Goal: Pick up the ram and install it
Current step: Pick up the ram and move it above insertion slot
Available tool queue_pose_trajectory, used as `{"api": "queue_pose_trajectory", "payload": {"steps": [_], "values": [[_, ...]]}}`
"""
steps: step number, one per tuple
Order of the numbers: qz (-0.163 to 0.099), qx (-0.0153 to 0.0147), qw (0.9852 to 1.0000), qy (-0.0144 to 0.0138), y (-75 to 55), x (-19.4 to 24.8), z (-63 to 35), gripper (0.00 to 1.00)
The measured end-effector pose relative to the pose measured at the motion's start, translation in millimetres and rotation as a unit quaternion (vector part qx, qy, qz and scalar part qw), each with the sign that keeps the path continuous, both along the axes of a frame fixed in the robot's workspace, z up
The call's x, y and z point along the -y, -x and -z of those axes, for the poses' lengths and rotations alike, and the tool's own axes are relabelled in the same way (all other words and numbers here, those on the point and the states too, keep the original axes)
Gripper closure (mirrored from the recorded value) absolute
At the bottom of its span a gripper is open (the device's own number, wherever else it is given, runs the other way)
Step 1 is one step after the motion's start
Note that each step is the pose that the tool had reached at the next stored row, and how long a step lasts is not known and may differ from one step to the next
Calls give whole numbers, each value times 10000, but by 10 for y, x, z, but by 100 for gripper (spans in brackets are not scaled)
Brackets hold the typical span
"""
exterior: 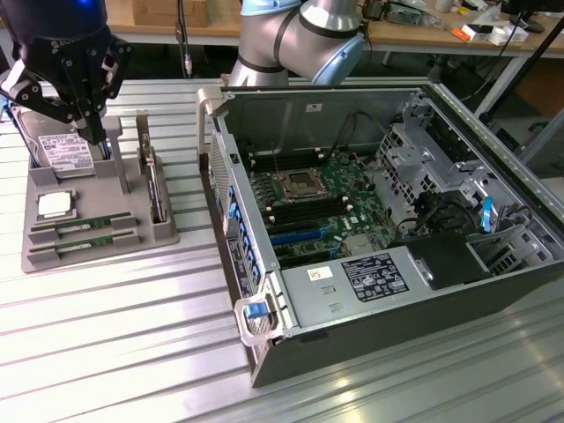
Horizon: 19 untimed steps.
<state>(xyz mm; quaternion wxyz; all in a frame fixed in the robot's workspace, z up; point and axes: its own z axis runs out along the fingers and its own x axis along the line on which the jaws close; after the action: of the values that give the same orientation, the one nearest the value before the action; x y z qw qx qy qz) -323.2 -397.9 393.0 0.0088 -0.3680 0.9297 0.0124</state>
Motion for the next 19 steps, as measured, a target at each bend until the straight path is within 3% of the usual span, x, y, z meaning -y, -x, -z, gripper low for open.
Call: {"api": "queue_pose_trajectory", "payload": {"steps": [4,8,15,19], "values": [[-172,0,9999,0,0,0,0,90],[-494,0,9988,4,0,0,0,90],[-938,0,9956,6,0,0,0,90],[-1544,0,9880,6,0,0,0,90]]}}
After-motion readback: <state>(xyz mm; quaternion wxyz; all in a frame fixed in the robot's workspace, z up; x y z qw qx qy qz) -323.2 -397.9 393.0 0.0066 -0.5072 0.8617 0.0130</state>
